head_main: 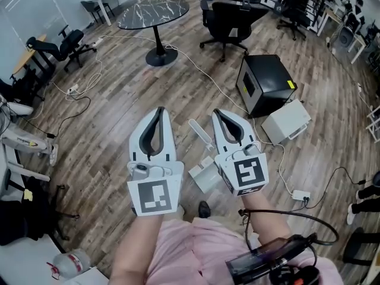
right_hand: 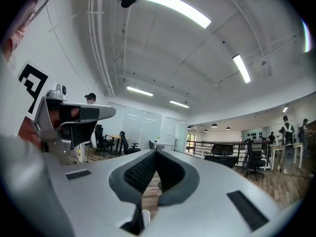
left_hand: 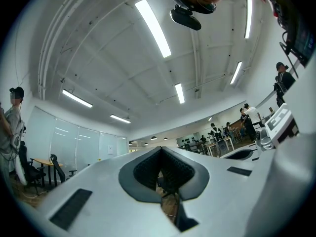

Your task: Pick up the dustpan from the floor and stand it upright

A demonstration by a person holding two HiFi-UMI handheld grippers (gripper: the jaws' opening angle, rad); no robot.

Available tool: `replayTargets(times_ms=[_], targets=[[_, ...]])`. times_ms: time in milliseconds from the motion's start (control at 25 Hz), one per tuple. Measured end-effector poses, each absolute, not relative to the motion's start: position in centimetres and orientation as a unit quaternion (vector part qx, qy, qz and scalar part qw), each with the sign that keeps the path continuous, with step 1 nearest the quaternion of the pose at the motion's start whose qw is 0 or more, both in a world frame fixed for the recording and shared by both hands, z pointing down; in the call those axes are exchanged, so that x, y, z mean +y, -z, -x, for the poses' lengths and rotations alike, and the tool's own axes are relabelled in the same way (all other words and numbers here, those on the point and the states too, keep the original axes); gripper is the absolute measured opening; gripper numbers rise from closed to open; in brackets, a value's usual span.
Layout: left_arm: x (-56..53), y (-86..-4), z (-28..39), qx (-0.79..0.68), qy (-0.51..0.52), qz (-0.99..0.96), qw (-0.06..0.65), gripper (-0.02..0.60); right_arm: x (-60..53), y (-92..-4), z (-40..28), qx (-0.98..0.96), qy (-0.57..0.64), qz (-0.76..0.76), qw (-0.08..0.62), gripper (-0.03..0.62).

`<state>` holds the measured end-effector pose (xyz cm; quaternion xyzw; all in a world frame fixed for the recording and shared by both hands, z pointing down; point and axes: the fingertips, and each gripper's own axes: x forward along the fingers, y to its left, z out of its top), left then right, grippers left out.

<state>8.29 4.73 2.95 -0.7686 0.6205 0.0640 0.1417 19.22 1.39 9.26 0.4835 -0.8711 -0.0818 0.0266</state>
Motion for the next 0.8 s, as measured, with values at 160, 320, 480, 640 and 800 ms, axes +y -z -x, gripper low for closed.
replayTargets(times_ms=[160,320,480,640,800], targets=[[4.7,-3.0,-8.3,0.62,-0.064,0.769,0.14,0.009,1.3,-9.2,-19.1,-0.873,0.08,-0.482,0.02,0.0],[4.4,-2.7,-8.2,0.621,-0.066,0.768,0.143,0.009,1.0,-9.2,-19.0,-0.874,0.078,-0.48,0.022,0.0],[3.8,-2.5,-8.6,0.621,-0.065,0.768,0.145,0.009,0.5,-9.2,-19.3,-0.875,0.076,-0.478,0.022,0.0],[3.6,-2.6,-9.0,0.618,-0.066,0.769,0.147,0.009,0.2,-9.3,-19.5,-0.875,0.076,-0.478,0.023,0.0],[3.1,-2.7,-9.1,0.618,-0.064,0.77,0.145,0.009,-0.3,-9.4,-19.6,-0.875,0.077,-0.478,0.022,0.0]])
